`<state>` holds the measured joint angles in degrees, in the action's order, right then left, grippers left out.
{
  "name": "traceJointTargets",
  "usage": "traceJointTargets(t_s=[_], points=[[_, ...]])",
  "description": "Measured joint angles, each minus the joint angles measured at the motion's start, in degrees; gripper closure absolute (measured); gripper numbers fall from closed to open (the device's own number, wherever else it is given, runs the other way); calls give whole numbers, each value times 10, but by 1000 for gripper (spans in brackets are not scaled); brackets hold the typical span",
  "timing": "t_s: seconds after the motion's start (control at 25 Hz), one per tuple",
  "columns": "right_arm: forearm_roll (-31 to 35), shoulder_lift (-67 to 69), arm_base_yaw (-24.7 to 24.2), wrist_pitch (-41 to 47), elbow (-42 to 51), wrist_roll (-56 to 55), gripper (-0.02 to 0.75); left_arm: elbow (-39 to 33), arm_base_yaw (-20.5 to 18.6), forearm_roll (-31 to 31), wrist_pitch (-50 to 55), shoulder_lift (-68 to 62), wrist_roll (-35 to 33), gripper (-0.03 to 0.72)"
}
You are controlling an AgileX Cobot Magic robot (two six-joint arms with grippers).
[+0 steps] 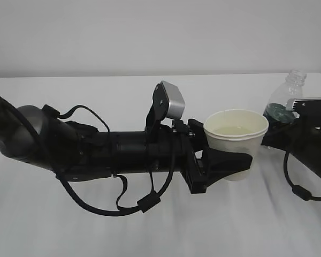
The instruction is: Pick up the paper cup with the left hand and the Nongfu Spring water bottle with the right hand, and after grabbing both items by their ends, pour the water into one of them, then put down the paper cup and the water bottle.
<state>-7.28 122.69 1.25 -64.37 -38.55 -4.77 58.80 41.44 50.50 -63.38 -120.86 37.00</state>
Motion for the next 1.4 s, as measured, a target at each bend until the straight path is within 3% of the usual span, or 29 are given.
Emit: traceJointTargets(t_s=[0.4,0.64,0.76,1.4], points=[[0,31,0,-12,-27,0,290,0,0,3,0,0,0,216],[-8,31,0,-12,-27,0,161,0,0,5,0,0,0,216],[-16,31,0,-12,-27,0,133,0,0,5,-1,0,0,216],[-21,-37,0,-12,59,0,123,0,0,7,-1,0,0,216]])
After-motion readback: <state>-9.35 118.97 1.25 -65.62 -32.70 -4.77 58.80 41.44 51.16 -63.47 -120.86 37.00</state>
